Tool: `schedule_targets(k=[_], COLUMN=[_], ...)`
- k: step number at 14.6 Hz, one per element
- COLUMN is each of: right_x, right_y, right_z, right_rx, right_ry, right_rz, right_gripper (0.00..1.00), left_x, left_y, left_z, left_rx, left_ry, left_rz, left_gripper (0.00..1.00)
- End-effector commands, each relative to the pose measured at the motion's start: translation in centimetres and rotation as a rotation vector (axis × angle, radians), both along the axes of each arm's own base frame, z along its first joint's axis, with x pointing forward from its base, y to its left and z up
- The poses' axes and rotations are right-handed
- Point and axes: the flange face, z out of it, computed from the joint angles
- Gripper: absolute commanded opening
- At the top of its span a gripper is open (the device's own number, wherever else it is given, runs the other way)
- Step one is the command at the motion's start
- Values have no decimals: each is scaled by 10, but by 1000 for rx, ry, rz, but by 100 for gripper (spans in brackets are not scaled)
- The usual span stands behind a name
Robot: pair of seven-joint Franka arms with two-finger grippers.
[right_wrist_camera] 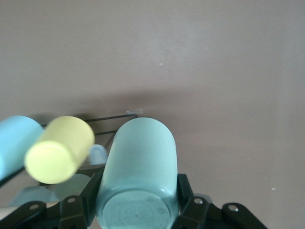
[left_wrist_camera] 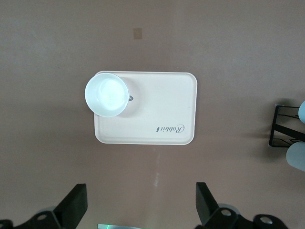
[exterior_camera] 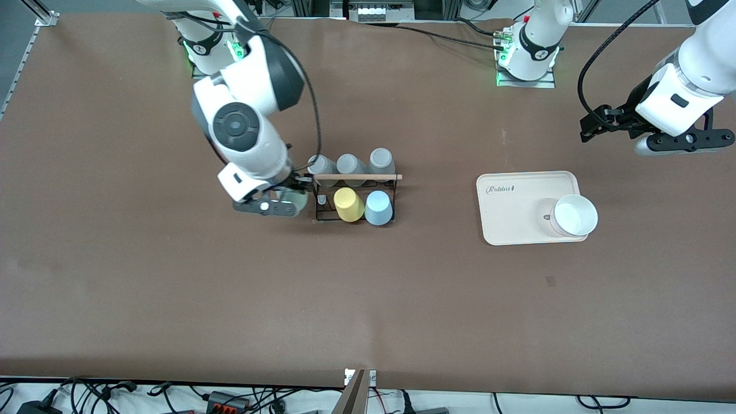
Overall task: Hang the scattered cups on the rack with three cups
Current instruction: 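Carry the pale green cup with the right gripper to the rack, then hang the green cup beside the yellow cup and open the right gripper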
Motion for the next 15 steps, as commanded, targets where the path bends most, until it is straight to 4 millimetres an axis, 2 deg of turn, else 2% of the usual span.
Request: schedule_targets(k=[1,4,9,11,13,15], right_x=[6,3,-2,-1,-1,-1], right_y=[28,34,44,43,43,44], right_z=[-3,-12,-39,-46,-52,-58], right_rx=[3,0,-20,-25,-31,-32], right_ry=[10,16,46,54,61,65], right_rz=[-44,-45,-39,-43,-41,-43], right_gripper=[21,21,23,34,53,66], left_x=[-3,-3,-3,-3,-3,-3], left_y=[2,2,2,2,2,3], left_z=[8,8,9,9,8,8], left_rx=[-4,-4,-4,-4,-4,-4], left_ry=[0,0,-1,-1,2,2], left_rz=[-19,-19,-22,-24,-24,-22], left_gripper=[100,100,100,100,100,100])
